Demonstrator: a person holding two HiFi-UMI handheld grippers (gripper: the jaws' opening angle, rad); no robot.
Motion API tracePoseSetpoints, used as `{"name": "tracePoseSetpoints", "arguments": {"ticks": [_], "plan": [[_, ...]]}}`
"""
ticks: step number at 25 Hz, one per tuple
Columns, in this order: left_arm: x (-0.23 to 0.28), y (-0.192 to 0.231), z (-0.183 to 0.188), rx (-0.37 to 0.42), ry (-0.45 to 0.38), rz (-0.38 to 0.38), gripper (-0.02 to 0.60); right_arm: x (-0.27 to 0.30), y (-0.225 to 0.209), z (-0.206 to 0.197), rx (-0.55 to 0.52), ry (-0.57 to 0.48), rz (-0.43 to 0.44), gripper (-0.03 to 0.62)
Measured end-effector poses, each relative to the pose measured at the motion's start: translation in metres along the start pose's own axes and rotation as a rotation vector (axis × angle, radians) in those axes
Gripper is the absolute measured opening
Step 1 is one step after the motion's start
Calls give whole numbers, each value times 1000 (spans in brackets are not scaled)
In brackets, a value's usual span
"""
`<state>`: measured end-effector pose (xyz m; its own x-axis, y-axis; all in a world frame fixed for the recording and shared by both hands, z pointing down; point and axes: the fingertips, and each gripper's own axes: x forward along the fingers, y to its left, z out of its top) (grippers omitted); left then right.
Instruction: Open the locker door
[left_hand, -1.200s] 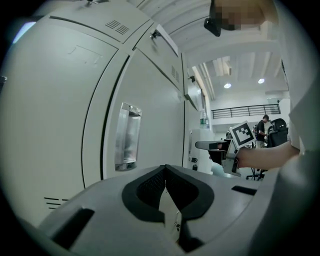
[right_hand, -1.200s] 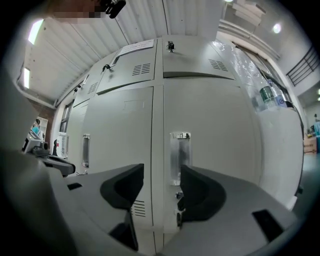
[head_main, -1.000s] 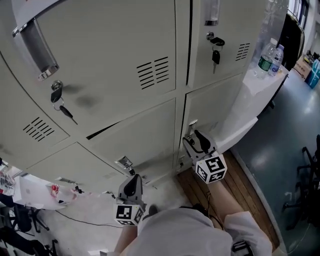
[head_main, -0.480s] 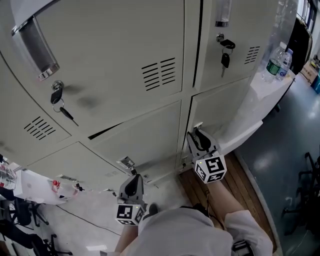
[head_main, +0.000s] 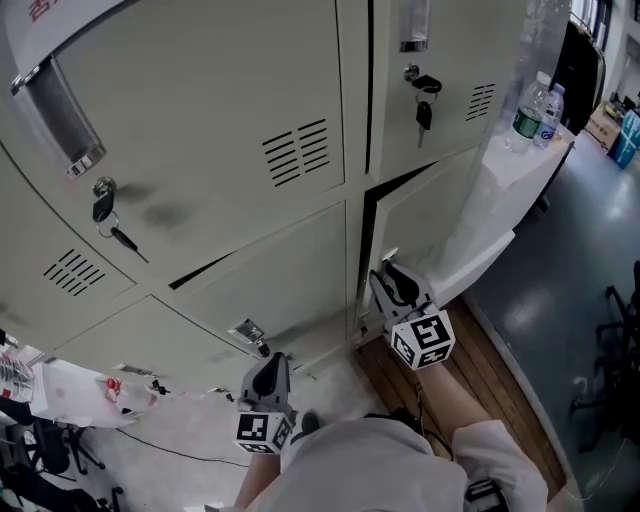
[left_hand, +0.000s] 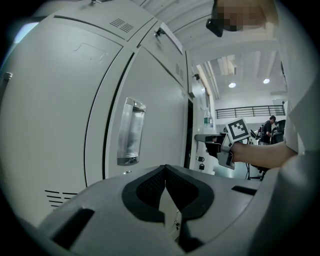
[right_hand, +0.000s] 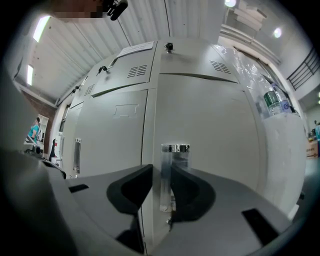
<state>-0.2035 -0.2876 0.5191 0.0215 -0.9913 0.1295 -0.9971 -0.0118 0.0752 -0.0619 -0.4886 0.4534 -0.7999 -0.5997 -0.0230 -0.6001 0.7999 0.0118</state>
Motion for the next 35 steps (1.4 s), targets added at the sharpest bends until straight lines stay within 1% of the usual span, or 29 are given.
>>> {"name": "tracePoseSetpoints", "arguments": {"ticks": [6,18,24,29,35], "plan": [[1,-9,1,5,-2,-54,3,-24,-2,0,-3,13,-32,112],[16,-48,1,12,-1,-219,3,-84,-17,0,-11,27,-147,112],[22,-75,-1,14,4,-307,2,-122,-32,-1,-11,44,-229,112],[26,-93,-3,14,10,-359,3,-152,-51,-1,-4,48,-312,112],[30,-112,-6,17,18,-413,3,-184,-78,-1,-24,59,-401,112]]}}
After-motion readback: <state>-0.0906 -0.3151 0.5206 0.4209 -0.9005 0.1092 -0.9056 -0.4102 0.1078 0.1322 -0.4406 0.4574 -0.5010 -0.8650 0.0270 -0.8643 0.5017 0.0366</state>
